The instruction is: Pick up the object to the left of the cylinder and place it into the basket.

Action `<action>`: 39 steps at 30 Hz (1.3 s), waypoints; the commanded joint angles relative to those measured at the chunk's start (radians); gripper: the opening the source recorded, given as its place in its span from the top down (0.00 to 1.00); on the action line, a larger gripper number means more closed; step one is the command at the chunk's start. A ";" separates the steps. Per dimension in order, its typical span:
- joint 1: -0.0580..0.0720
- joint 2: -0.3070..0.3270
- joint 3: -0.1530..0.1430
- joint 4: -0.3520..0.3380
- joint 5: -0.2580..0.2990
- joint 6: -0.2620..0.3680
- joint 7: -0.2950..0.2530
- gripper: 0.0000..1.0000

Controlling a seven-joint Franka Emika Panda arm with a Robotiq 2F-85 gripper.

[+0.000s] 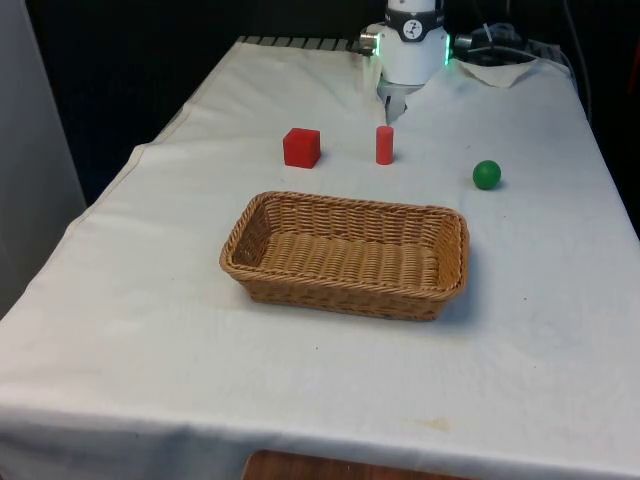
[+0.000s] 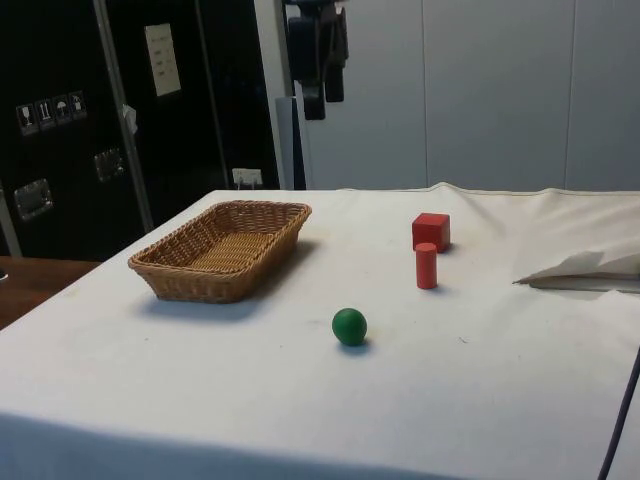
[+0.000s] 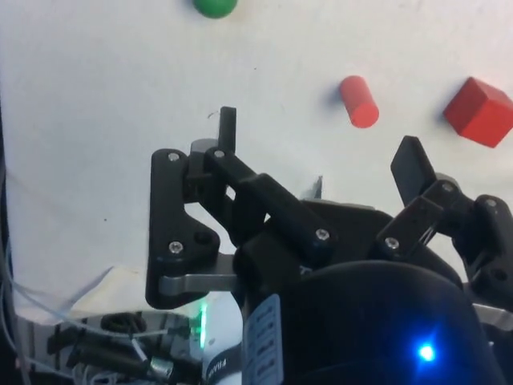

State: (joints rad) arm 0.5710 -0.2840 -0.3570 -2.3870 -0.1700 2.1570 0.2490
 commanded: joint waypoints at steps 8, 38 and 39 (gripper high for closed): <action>-0.004 -0.010 0.019 -0.063 -0.036 0.094 0.043 0.00; 0.000 0.170 0.024 -0.199 -0.024 0.398 0.057 0.00; 0.000 0.177 0.024 -0.201 -0.021 0.406 0.056 0.00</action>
State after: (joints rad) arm 0.5690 -0.1100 -0.3330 -2.5810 -0.2010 2.5450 0.3080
